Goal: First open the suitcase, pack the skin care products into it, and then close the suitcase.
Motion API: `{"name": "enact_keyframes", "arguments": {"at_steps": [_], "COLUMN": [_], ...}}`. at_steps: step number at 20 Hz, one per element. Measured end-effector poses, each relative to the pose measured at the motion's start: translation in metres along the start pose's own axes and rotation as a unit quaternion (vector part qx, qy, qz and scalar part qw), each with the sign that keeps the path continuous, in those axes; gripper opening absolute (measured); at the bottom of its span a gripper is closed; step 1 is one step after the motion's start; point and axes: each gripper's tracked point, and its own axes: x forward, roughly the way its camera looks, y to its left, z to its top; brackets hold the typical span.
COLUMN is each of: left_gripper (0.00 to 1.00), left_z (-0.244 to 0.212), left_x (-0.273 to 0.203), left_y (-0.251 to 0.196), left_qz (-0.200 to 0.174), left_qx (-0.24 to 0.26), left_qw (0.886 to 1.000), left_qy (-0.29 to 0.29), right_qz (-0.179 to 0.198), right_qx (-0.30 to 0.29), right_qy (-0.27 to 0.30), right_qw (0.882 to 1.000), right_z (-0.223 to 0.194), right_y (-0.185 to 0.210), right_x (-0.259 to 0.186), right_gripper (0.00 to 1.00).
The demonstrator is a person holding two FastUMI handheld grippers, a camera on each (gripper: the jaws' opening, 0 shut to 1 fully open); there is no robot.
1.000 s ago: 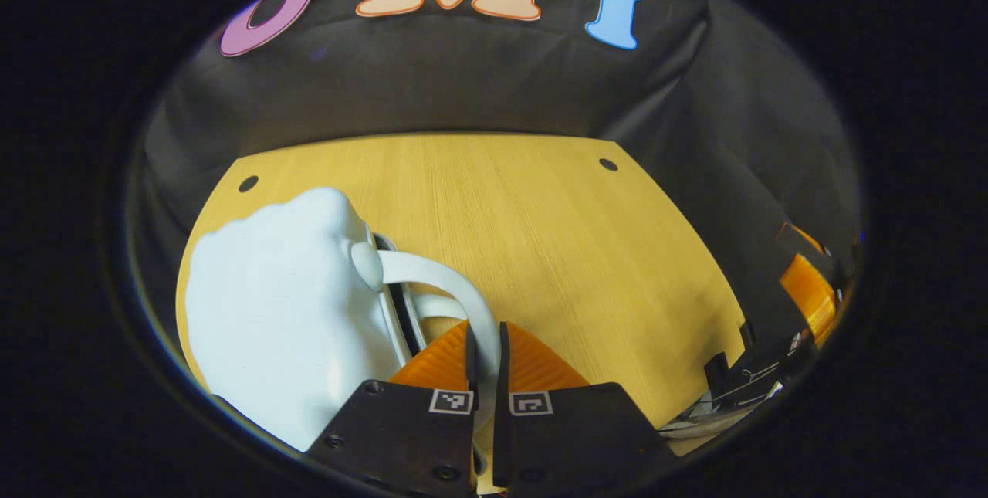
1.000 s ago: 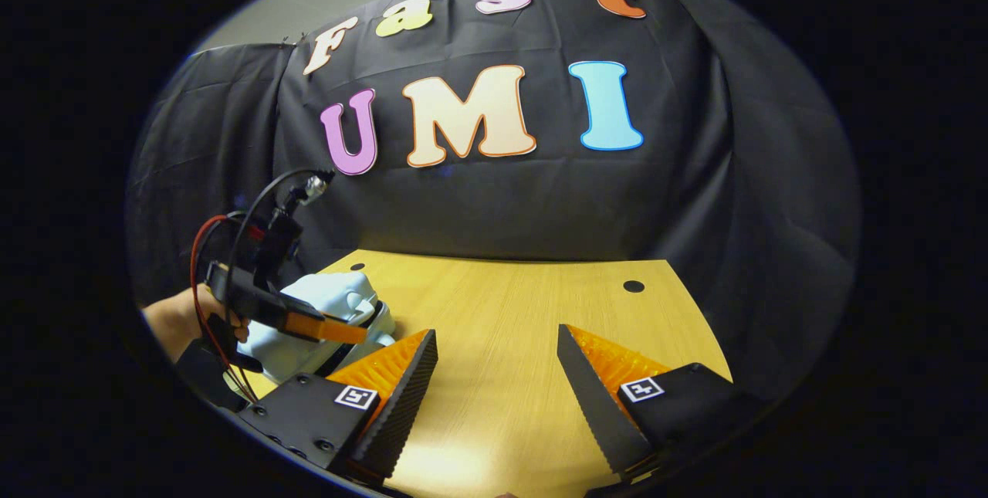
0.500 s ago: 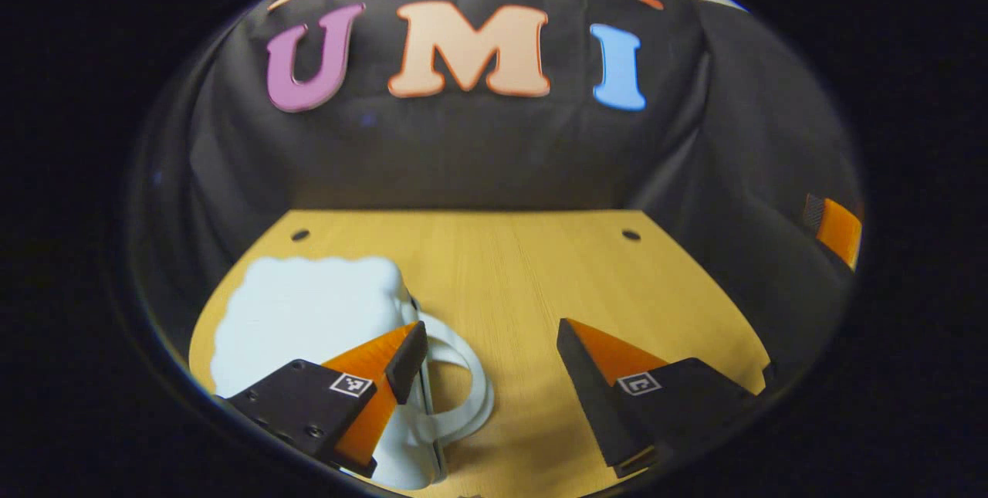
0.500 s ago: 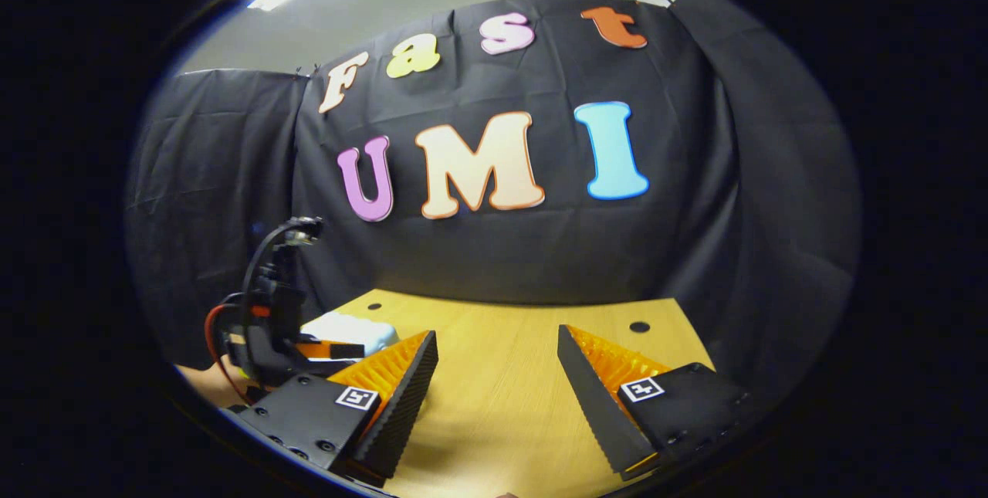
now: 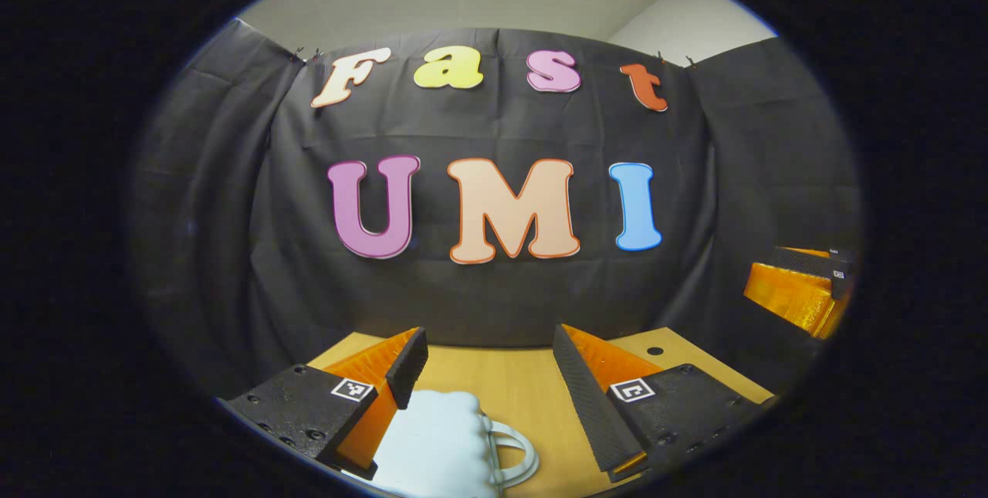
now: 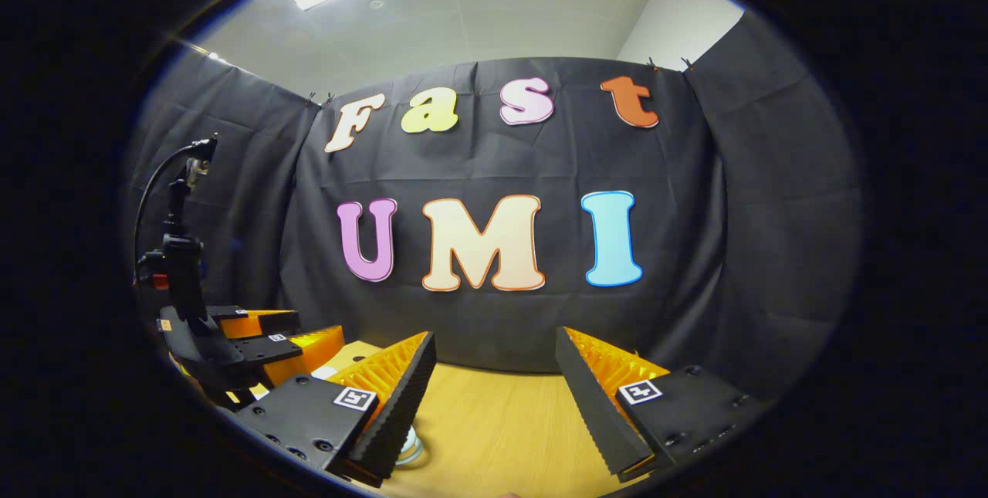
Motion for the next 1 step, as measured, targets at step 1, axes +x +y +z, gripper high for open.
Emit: {"name": "enact_keyframes", "arguments": {"at_steps": [1], "left_gripper": [0.95], "left_z": [0.0016], "left_x": [-0.0009], "left_y": [0.0049], "left_qz": [0.0], "left_qx": [0.001], "left_qw": [1.0], "left_qy": [-0.008], "right_qz": [0.006], "right_qx": [0.003], "right_qy": [-0.01], "right_qw": [1.0], "right_z": [0.0054], "right_y": [0.0101], "right_x": [-0.0035], "right_gripper": [0.98]}}
